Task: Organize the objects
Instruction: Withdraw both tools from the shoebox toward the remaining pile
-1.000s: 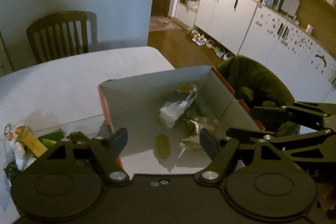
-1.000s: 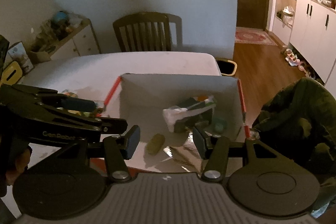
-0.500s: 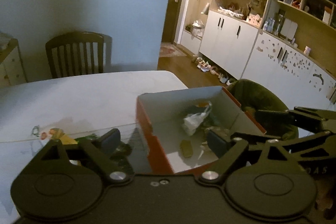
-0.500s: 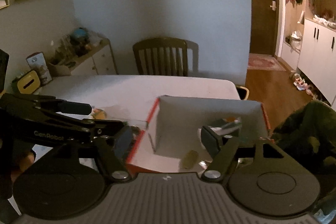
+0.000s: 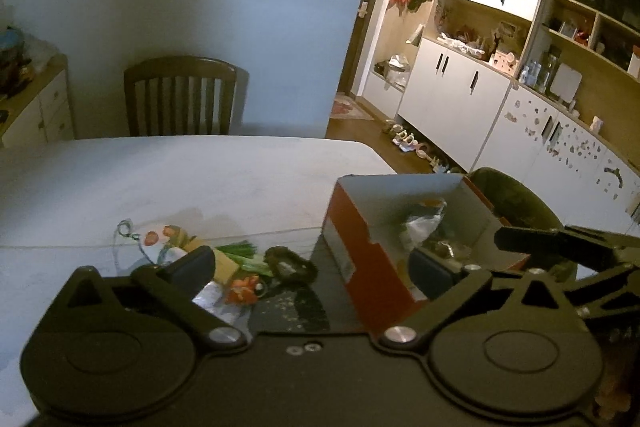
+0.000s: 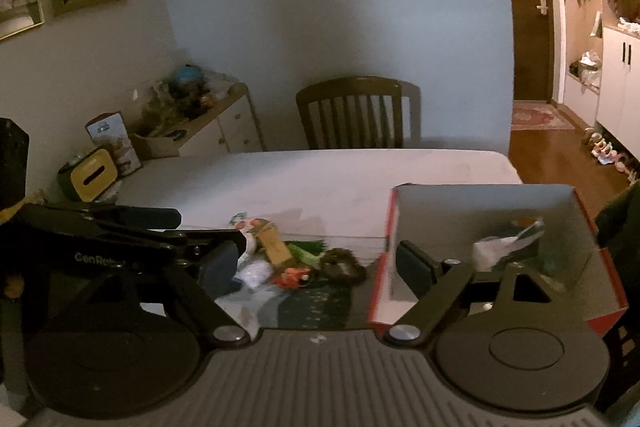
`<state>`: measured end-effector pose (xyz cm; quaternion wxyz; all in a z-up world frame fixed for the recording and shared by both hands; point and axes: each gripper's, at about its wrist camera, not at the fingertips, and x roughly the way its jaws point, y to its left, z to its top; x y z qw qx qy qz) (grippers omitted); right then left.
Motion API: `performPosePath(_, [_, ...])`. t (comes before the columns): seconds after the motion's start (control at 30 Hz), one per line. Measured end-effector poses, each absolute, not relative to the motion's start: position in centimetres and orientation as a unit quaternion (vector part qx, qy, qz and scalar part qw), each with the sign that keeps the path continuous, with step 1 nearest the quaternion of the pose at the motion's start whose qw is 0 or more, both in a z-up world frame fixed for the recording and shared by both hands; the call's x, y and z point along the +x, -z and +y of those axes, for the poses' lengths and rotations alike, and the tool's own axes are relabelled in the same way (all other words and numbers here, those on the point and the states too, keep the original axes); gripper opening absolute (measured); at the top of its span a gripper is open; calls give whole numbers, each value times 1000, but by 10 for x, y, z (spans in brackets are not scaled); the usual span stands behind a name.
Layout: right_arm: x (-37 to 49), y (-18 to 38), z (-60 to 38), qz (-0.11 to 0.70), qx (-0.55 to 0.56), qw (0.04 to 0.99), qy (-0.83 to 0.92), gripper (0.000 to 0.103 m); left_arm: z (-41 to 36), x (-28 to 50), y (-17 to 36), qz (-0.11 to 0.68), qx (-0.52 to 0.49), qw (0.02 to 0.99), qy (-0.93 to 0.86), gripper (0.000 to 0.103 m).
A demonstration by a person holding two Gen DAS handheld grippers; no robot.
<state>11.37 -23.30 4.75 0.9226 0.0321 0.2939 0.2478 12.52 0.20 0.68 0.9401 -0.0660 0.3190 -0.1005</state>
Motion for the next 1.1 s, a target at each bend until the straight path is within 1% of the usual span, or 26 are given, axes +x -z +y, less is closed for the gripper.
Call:
performPosePath(0.1, [112, -45, -217, 296, 34, 921, -250, 95, 20, 125, -2, 314, -68, 942, 99, 103])
performPosePath(0.23, [110, -41, -197, 293, 33, 923, -248, 99, 49, 127, 10, 318, -78, 940, 93, 103])
performPosePath(0.7, [138, -7, -125, 326, 12, 919, -223, 99, 128, 153, 74, 363, -103, 925, 48, 103])
performPosePath(0.9, [159, 13, -107, 340, 0, 920, -195, 99, 148, 170, 104, 402, -143, 903, 36, 103])
performPosePath(1.1, [191, 38, -96, 363, -11, 916, -167, 99, 150, 181, 123, 412, -120, 903, 25, 102])
